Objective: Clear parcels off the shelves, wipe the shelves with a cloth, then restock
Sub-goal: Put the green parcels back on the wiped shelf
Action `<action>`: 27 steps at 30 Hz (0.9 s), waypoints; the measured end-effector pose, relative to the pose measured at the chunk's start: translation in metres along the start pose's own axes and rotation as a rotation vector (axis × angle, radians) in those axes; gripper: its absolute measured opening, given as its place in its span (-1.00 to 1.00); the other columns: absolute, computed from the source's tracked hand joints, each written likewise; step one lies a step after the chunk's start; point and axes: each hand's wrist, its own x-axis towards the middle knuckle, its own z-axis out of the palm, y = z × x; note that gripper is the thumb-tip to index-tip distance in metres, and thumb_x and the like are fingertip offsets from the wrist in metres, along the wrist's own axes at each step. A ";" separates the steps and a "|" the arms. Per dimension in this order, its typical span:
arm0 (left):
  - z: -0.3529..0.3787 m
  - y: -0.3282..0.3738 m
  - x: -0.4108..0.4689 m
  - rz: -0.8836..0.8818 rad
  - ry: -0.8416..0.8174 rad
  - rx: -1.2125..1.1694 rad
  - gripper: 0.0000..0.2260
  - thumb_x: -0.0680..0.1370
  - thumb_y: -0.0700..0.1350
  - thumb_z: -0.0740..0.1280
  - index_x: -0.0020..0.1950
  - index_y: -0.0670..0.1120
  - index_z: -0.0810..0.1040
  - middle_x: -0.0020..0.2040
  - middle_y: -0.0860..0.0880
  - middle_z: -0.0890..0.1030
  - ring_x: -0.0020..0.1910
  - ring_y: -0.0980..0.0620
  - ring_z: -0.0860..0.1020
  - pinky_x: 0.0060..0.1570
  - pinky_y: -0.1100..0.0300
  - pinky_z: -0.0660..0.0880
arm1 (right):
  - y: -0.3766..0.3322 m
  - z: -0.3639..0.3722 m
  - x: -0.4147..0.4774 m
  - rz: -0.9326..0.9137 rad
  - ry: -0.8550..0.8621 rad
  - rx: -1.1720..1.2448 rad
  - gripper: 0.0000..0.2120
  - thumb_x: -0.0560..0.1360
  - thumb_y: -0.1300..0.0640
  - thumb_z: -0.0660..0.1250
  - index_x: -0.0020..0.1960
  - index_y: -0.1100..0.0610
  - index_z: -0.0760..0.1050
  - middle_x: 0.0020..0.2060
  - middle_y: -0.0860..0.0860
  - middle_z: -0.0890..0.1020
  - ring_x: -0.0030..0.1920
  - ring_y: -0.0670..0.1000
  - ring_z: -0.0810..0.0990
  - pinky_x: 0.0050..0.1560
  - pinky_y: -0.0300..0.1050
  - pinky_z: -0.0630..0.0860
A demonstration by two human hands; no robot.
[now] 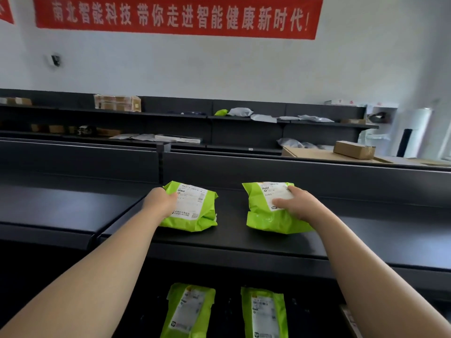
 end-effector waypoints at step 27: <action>0.003 0.024 -0.030 0.351 -0.093 0.267 -0.11 0.36 0.43 0.29 0.51 -0.07 0.20 0.51 -0.16 0.17 0.50 -0.15 0.11 0.43 -0.06 0.13 | 0.001 -0.018 -0.035 0.182 0.160 0.071 -0.22 0.42 -0.23 0.26 0.55 -0.07 0.06 0.47 0.00 0.30 0.42 0.10 0.32 0.30 0.02 0.33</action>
